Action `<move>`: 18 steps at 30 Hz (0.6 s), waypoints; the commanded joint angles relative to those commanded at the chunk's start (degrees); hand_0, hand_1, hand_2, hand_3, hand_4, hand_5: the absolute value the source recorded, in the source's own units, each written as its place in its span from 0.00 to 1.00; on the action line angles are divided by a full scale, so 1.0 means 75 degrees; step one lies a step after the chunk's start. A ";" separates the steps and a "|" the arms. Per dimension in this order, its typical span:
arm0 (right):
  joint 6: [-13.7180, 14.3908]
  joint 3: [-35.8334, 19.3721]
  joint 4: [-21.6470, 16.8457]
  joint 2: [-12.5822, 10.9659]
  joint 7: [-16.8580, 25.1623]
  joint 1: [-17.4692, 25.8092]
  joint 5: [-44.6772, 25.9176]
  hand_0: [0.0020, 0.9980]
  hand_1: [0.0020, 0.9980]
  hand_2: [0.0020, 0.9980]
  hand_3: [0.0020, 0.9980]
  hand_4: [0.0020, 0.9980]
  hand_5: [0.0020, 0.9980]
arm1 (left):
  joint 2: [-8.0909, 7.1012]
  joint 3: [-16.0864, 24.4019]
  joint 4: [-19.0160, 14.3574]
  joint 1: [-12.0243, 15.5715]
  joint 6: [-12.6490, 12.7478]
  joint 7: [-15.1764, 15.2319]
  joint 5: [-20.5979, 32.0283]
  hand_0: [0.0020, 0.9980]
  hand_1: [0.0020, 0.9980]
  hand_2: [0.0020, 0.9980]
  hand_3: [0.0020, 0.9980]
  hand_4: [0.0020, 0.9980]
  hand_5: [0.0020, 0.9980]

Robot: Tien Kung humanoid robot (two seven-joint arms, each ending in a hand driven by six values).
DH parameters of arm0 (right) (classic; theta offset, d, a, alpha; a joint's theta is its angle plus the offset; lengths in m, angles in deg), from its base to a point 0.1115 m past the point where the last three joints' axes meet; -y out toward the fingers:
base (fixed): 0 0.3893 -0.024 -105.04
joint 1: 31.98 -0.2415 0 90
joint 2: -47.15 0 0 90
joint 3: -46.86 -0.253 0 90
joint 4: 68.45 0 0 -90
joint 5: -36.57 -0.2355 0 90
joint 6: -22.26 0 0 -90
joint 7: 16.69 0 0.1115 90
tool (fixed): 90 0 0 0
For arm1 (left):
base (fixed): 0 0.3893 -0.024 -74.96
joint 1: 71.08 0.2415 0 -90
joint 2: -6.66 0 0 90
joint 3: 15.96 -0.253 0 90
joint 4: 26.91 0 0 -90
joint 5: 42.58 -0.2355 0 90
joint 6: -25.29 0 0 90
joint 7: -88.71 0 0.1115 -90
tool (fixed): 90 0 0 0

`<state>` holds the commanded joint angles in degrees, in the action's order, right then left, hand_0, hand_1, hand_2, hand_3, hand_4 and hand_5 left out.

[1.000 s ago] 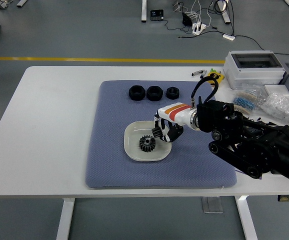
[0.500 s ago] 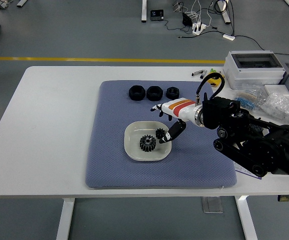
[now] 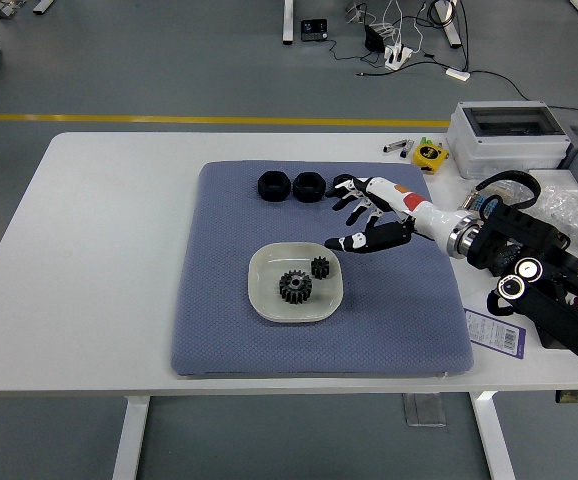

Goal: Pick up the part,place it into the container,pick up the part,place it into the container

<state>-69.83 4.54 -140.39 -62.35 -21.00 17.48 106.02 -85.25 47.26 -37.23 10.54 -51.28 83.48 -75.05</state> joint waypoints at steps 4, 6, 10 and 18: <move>0.0287 -0.0581 -0.0385 0.0084 -0.0267 0.0675 -0.1291 0.47 0.60 0.70 0.68 0.91 0.45 | 0.0015 -0.0033 0.0000 -0.0001 -0.0008 -0.0002 0.0000 0.72 0.62 0.62 0.55 0.59 0.55; 0.0282 -0.0924 -0.0530 0.0242 -0.0447 0.1024 -0.1937 0.51 0.61 0.73 0.72 1.00 0.58 | 0.0016 -0.0082 0.0000 -0.0010 -0.0022 -0.0008 0.0000 0.72 0.62 0.62 0.55 0.59 0.55; 0.0278 -0.1642 -0.0655 0.0674 -0.0599 0.1690 -0.3228 0.51 0.61 0.73 0.72 1.00 0.58 | 0.0025 -0.0112 0.0000 -0.0014 -0.0031 -0.0008 -0.0001 0.72 0.62 0.62 0.55 0.59 0.55; 0.0329 -0.3133 -0.0663 0.1445 -0.0251 0.2930 -0.5810 0.62 0.67 0.78 0.81 1.00 0.68 | 0.0019 -0.0140 0.0000 -0.0040 -0.0064 -0.0021 -0.0038 0.72 0.63 0.62 0.55 0.59 0.55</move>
<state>-67.36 -18.96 -145.37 -51.52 -22.88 39.45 62.44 -85.11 46.21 -37.23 10.24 -51.76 83.32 -75.33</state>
